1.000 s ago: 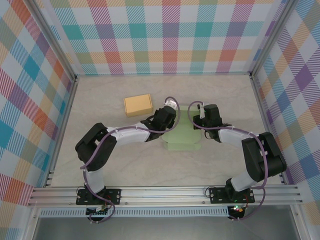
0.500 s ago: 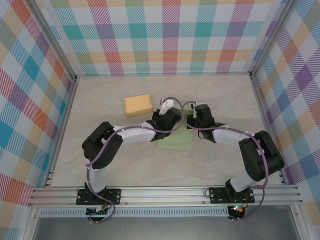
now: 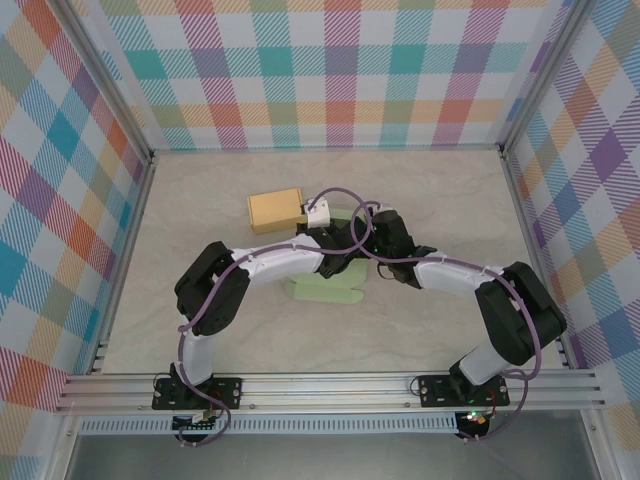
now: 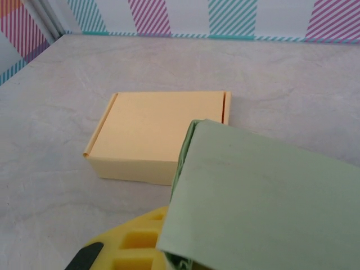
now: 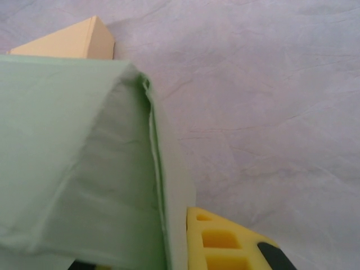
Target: Fold the paper box
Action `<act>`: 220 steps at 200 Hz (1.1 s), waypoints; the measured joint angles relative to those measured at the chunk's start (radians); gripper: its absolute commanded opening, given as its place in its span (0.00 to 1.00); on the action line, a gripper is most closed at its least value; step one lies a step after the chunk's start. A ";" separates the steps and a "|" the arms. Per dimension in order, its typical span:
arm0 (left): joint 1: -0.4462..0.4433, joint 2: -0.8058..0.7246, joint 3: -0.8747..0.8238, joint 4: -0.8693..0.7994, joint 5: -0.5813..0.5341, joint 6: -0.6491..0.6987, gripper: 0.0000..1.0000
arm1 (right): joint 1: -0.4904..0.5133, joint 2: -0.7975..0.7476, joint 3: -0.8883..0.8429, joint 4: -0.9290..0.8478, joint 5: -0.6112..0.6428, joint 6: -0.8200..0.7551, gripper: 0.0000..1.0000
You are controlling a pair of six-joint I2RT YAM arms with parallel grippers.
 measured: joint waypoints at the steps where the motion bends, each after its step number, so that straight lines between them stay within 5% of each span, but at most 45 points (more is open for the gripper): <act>1: 0.000 0.000 -0.002 0.003 0.001 0.000 0.07 | 0.000 0.000 0.000 -0.001 0.001 0.000 0.00; 27: 0.014 -0.040 -0.100 0.129 0.066 0.068 0.22 | 0.019 0.000 0.002 -0.047 0.012 0.018 0.00; 60: 0.052 -0.084 -0.148 0.241 0.164 0.175 0.59 | 0.018 0.000 0.022 -0.121 0.049 0.044 0.00; 116: 0.087 -0.249 -0.257 0.299 0.401 0.267 0.94 | 0.006 0.000 0.127 -0.323 0.125 0.067 0.00; 176: 0.089 -0.527 -0.367 0.291 0.660 0.269 1.00 | 0.005 0.000 0.219 -0.607 0.143 0.056 0.00; 220: 0.093 -0.651 -0.409 0.258 0.705 0.248 1.00 | 0.005 0.000 0.317 -0.821 0.091 -0.018 0.00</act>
